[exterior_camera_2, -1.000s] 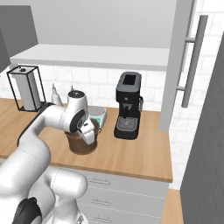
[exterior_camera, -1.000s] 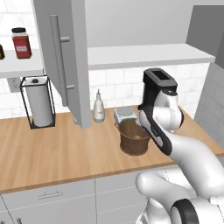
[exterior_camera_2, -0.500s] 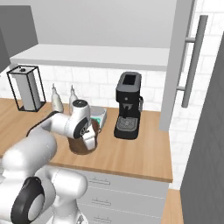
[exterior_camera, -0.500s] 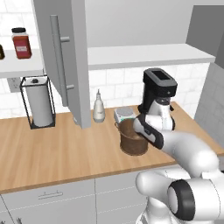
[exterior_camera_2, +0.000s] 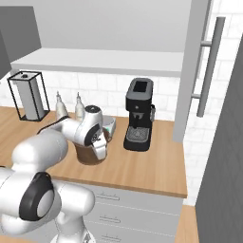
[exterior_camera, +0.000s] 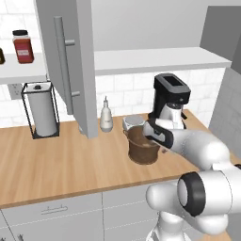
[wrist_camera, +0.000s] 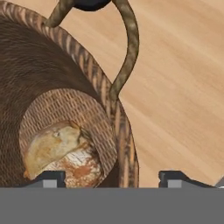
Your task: Open the cabinet, pick up the bread from the cabinet and place it in the basket. Then move the basket to the dining counter.
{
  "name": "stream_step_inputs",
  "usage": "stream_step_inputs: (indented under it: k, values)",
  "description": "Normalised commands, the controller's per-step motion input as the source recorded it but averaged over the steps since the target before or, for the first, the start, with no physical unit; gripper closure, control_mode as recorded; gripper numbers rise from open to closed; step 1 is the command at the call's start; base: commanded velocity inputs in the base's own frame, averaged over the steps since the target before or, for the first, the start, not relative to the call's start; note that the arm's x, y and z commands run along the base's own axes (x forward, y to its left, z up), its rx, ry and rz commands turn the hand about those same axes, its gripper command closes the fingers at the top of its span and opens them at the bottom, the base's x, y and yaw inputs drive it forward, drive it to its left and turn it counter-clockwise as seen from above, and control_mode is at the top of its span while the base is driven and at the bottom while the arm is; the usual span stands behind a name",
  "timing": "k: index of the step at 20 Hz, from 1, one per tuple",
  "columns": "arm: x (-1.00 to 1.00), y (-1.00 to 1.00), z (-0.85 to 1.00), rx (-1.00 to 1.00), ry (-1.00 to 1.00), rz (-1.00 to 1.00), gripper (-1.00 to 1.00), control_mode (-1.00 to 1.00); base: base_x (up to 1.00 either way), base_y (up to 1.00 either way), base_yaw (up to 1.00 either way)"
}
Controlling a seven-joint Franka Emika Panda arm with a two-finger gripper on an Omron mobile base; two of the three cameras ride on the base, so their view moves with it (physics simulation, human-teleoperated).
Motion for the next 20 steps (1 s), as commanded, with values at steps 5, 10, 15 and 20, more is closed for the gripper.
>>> stream_step_inputs:
  k: [5, 10, 15, 20]
  values:
    - [-0.26, 0.01, -0.40, 0.00, 0.06, 0.00, 1.00, -1.00, 0.00, 0.00, 0.00]
    - [-0.54, -0.01, 0.64, 0.08, 0.03, 0.00, 1.00, -1.00, 0.00, 0.00, 0.00]
    - [-0.86, 0.00, 1.00, 0.03, -0.05, 0.00, 1.00, -1.00, 0.00, 0.00, 0.00]
    - [-0.94, 0.00, 0.91, 0.02, -0.01, -0.03, 1.00, -1.00, 0.00, 0.00, 0.00]
